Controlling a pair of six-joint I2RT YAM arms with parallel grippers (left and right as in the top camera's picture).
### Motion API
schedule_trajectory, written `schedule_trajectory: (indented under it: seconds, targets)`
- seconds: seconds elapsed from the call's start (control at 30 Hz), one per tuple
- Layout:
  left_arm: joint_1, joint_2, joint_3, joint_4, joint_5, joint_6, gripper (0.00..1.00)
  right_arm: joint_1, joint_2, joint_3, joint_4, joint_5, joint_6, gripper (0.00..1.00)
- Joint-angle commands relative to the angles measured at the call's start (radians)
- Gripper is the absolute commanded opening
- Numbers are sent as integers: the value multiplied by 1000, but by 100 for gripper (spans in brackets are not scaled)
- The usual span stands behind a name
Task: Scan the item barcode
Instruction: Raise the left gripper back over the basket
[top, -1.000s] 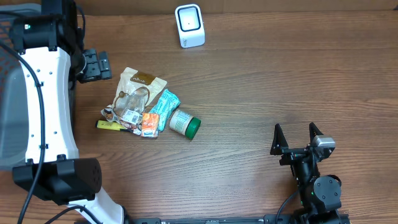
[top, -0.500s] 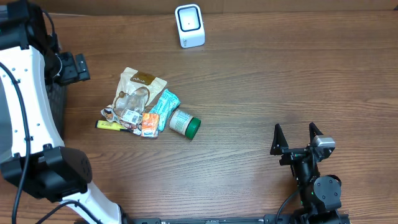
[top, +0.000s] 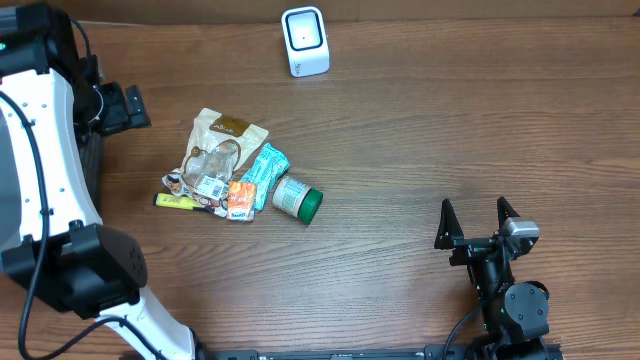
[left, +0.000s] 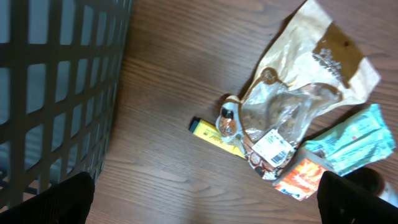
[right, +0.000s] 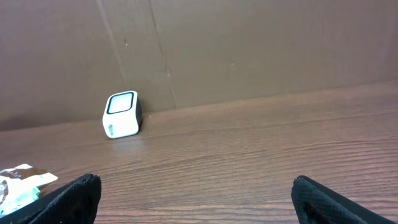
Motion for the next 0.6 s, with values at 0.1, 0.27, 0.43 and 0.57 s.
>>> schedule_trajectory:
  seconds: [0.1, 0.27, 0.43, 0.57]
  targets:
    - [-21, -200, 2, 24, 47, -4, 100, 0, -2, -10, 6, 14, 5, 100]
    - [-20, -317, 2, 25, 37, -22, 100, 0, -3, -10, 6, 14, 5, 100]
    - [-6, -409, 2, 42, -59, -101, 100, 0, -2, -10, 6, 14, 5, 100]
    - [14, -446, 2, 74, -124, -80, 100, 0, -2, -10, 6, 14, 4, 100]
